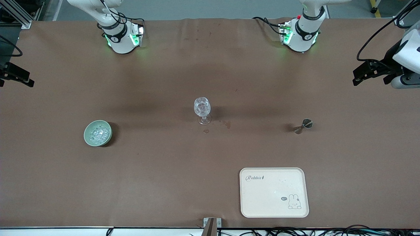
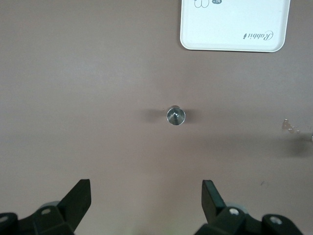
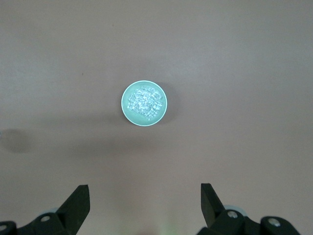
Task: Pour wine and add ice with both arms
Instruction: 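Reach the left gripper toward the jigger while the right gripper reaches the bowl, then grasp the metal jigger with the left gripper while the right gripper lowers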
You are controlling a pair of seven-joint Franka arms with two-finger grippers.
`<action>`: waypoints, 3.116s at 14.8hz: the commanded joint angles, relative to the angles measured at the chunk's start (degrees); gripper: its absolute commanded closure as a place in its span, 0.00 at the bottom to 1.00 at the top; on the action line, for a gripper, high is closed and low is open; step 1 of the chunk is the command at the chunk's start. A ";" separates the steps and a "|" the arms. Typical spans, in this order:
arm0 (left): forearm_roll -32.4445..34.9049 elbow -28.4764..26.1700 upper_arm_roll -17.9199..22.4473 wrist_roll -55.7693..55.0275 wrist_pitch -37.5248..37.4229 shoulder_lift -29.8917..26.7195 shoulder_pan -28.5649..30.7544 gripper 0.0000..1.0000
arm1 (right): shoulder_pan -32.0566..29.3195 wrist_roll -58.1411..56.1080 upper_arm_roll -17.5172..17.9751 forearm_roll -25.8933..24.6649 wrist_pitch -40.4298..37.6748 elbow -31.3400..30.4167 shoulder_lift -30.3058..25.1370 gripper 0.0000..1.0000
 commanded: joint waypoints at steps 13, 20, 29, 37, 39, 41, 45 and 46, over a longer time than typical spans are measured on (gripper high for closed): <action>-3.09 9.88 0.83 -0.52 1.51 17.38 6.35 0.00 | -1.02 -2.93 0.62 1.06 0.45 -0.67 -0.52 0.00; -12.86 9.00 0.74 -17.92 2.14 26.16 11.72 0.00 | -1.11 -2.93 0.53 1.06 3.78 -4.18 -0.52 0.00; -31.04 6.81 0.74 -31.28 2.14 38.38 17.95 0.00 | -2.08 -3.02 0.18 1.06 18.44 -18.24 -0.08 0.03; -41.95 0.93 0.74 -35.69 5.12 44.19 19.72 0.00 | -1.38 -3.10 0.44 0.98 32.77 -26.51 7.20 0.05; -43.45 -1.54 0.74 -35.51 6.70 44.28 19.54 0.00 | -1.29 -3.10 0.62 0.98 36.55 -27.48 9.93 0.06; -44.85 -4.08 0.65 -32.80 8.37 44.46 19.37 0.00 | -1.03 -3.10 0.71 0.98 40.24 -29.05 11.95 0.08; -47.23 -5.50 0.57 -29.36 8.73 46.04 19.37 0.00 | 0.64 -3.10 0.80 0.98 47.19 -32.14 15.64 0.10; -48.19 -5.85 0.57 -29.10 8.82 46.04 19.02 0.00 | 0.73 -3.10 0.97 0.98 47.81 -32.14 16.78 0.12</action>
